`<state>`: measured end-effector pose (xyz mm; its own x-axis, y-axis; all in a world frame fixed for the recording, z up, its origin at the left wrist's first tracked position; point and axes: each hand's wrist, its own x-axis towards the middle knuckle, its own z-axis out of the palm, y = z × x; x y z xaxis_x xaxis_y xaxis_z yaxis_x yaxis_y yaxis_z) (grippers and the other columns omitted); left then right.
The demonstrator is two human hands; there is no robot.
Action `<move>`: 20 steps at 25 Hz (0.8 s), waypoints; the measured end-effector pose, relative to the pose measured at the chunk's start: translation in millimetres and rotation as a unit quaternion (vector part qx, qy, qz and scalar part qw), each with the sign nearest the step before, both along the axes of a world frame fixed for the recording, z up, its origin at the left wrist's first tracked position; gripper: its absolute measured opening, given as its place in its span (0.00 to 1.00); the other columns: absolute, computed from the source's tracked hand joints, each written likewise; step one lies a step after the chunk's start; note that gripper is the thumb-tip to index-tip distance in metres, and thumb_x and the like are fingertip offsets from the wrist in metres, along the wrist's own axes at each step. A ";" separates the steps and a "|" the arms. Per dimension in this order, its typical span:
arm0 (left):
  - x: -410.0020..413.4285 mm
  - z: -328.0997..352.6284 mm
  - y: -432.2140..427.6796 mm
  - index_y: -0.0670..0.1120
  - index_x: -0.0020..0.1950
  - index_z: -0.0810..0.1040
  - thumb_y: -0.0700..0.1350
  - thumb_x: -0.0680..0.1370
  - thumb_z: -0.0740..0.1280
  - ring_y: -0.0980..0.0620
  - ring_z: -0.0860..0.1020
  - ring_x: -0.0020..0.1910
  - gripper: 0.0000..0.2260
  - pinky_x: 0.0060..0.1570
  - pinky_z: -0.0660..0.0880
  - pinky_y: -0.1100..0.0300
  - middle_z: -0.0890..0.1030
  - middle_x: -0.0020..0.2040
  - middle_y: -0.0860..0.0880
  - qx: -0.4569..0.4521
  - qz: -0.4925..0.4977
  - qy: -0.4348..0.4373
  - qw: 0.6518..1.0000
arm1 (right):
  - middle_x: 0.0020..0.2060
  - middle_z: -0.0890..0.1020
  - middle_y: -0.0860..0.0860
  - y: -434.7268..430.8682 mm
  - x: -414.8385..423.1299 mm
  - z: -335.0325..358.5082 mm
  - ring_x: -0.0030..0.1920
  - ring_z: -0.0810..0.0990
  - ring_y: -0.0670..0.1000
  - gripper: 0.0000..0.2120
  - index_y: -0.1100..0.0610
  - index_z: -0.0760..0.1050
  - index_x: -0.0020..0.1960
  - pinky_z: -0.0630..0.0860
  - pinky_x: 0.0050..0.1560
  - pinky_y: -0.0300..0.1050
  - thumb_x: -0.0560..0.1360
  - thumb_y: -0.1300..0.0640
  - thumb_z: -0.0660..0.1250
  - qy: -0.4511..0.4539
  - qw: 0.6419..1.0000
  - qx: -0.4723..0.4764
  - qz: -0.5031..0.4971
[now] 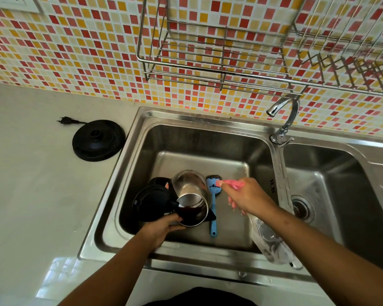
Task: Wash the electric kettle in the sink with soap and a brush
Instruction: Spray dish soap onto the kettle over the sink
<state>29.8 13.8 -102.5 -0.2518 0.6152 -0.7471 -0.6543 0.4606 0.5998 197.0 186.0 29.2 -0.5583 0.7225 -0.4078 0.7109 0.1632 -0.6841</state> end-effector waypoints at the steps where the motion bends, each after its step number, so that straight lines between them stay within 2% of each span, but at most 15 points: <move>1: -0.7 -2.2 -0.3 0.40 0.59 0.79 0.33 0.76 0.66 0.39 0.79 0.60 0.12 0.68 0.70 0.44 0.80 0.62 0.38 -0.002 0.003 -0.007 1.000 | 0.31 0.83 0.59 -1.0 4.7 0.5 0.21 0.74 0.49 0.24 0.57 0.83 0.49 0.73 0.24 0.39 0.75 0.37 0.62 -0.006 1.000 -0.005 0.001; 2: -1.6 -2.7 -0.2 0.41 0.56 0.80 0.34 0.76 0.66 0.39 0.79 0.60 0.10 0.70 0.67 0.43 0.80 0.62 0.39 -0.006 0.000 -0.009 1.000 | 0.31 0.84 0.58 -2.0 8.1 0.4 0.20 0.74 0.47 0.25 0.57 0.83 0.49 0.74 0.25 0.40 0.74 0.36 0.62 -0.011 1.000 -0.004 0.001; 4: -2.1 -3.1 0.1 0.42 0.53 0.81 0.34 0.76 0.66 0.38 0.79 0.60 0.08 0.72 0.63 0.42 0.80 0.62 0.40 -0.009 -0.008 -0.014 1.000 | 0.29 0.82 0.54 -4.8 13.6 -1.7 0.20 0.74 0.44 0.23 0.52 0.84 0.50 0.75 0.26 0.40 0.74 0.35 0.61 -0.015 1.000 0.017 -0.016; 7: -2.4 -3.1 0.1 0.42 0.51 0.81 0.33 0.76 0.65 0.40 0.79 0.57 0.08 0.71 0.64 0.41 0.80 0.62 0.40 -0.007 0.004 -0.018 1.000 | 0.26 0.80 0.51 -5.8 15.5 -3.7 0.20 0.74 0.43 0.20 0.48 0.83 0.51 0.74 0.26 0.39 0.74 0.34 0.61 -0.014 0.999 0.037 -0.036; 9: -2.7 -2.7 -0.1 0.42 0.50 0.81 0.32 0.76 0.65 0.42 0.80 0.54 0.08 0.71 0.63 0.40 0.81 0.59 0.41 -0.006 0.014 -0.021 1.000 | 0.27 0.82 0.52 -4.1 14.3 -2.7 0.20 0.74 0.42 0.23 0.49 0.84 0.50 0.74 0.26 0.38 0.73 0.33 0.61 -0.007 0.999 0.024 -0.033; 12: -2.2 1.1 1.0 0.42 0.49 0.80 0.32 0.76 0.64 0.42 0.79 0.55 0.08 0.71 0.64 0.41 0.80 0.59 0.40 -0.003 0.009 -0.019 1.000 | 0.30 0.84 0.55 -2.6 9.9 0.6 0.22 0.76 0.47 0.31 0.56 0.84 0.46 0.75 0.26 0.42 0.68 0.30 0.60 0.000 1.000 -0.006 -0.018; 15: -0.8 5.4 1.0 0.42 0.49 0.80 0.31 0.77 0.63 0.41 0.78 0.57 0.09 0.68 0.68 0.41 0.79 0.60 0.38 0.006 0.022 -0.023 0.999 | 0.28 0.83 0.54 -5.0 6.9 -2.7 0.28 0.82 0.54 0.27 0.52 0.84 0.46 0.80 0.32 0.49 0.68 0.30 0.62 -0.035 0.999 0.014 -0.026; 17: -1.7 3.8 0.5 0.42 0.50 0.80 0.31 0.77 0.64 0.41 0.78 0.57 0.09 0.68 0.69 0.41 0.79 0.60 0.39 0.006 0.025 -0.024 0.999 | 0.27 0.81 0.53 -5.0 7.5 -4.0 0.25 0.79 0.52 0.27 0.51 0.84 0.47 0.80 0.32 0.48 0.69 0.30 0.61 -0.033 0.998 0.029 -0.041; 20: -1.7 1.3 -1.0 0.44 0.50 0.80 0.33 0.77 0.65 0.42 0.79 0.56 0.08 0.69 0.66 0.41 0.81 0.58 0.42 -0.005 0.007 -0.024 1.000 | 0.30 0.83 0.56 -3.3 6.4 0.4 0.23 0.76 0.49 0.20 0.50 0.84 0.48 0.76 0.28 0.42 0.74 0.36 0.62 -0.014 1.000 -0.003 -0.019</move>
